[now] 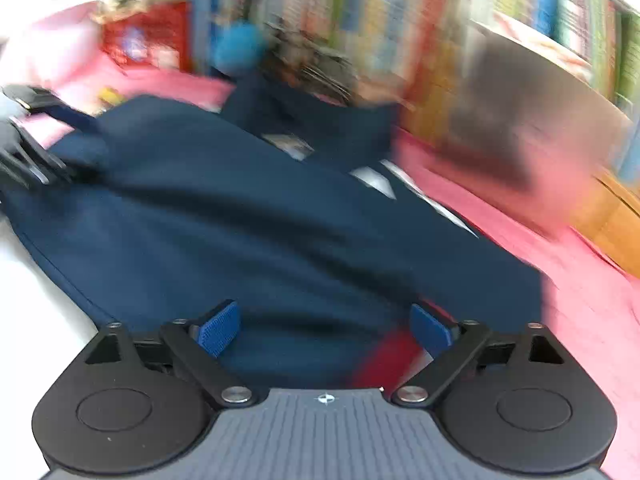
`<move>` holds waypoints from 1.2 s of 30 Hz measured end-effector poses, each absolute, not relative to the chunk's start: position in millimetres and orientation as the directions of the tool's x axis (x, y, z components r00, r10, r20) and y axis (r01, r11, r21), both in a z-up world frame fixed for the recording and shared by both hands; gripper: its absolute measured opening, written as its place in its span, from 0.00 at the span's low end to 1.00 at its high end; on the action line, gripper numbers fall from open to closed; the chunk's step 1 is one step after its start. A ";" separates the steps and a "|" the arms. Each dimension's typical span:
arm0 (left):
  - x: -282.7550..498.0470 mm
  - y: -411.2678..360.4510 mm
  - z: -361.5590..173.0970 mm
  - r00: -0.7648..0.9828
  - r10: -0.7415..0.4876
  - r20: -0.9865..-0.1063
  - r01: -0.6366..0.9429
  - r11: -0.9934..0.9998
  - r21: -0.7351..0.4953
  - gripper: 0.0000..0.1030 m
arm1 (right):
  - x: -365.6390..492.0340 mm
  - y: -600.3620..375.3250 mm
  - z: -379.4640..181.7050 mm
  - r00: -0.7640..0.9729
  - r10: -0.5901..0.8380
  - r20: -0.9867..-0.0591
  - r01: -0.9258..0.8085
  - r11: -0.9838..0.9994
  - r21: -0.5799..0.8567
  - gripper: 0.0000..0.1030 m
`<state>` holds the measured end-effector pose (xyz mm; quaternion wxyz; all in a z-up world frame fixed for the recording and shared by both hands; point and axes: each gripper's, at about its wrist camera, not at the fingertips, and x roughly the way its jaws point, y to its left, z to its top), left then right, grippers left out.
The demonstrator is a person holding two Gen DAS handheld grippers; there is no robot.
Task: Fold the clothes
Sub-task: 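Pull both grippers back from the folded jacket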
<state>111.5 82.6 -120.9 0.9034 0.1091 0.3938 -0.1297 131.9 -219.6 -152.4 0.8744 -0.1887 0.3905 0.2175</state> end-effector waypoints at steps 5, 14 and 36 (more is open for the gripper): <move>99.7 68.9 -94.0 0.567 -0.090 -0.819 0.234 0.971 0.056 0.94 | 127.8 -263.4 -125.6 0.584 0.096 -0.806 -0.314 0.943 -0.116 0.99; 63.8 40.9 -48.4 0.386 -0.028 -0.922 0.037 0.999 -0.015 0.95 | 53.0 -247.4 -63.8 0.608 0.122 -0.784 -0.243 0.969 -0.037 1.00; -73.5 25.0 -0.6 0.395 -0.053 -0.917 0.115 0.993 -0.007 0.95 | -111.5 -241.4 -6.0 0.641 0.095 -0.761 -0.133 0.991 0.011 1.00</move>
